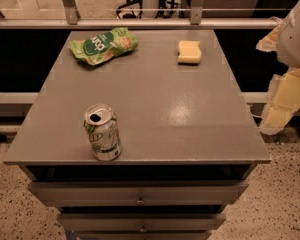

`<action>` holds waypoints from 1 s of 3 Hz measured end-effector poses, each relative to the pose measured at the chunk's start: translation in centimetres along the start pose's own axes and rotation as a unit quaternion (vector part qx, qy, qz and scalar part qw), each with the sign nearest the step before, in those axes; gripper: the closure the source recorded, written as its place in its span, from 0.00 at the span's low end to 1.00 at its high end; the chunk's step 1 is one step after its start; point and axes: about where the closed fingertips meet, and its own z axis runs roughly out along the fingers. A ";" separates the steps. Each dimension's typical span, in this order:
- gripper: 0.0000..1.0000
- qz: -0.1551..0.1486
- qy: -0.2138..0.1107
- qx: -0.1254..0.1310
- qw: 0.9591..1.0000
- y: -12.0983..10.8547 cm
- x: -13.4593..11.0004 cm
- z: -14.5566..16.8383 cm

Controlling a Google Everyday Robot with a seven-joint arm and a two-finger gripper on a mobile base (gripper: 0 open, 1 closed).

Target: Move sponge near green rice chip bag

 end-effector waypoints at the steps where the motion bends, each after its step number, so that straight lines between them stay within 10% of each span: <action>1: 0.00 0.000 -0.001 0.002 1.000 -0.1 -0.1 0.0; 3: 0.00 0.028 -0.065 0.019 0.997 -6.1 -3.2 3.9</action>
Offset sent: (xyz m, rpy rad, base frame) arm 0.0751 0.0221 -0.0183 0.1498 -0.0577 -0.0087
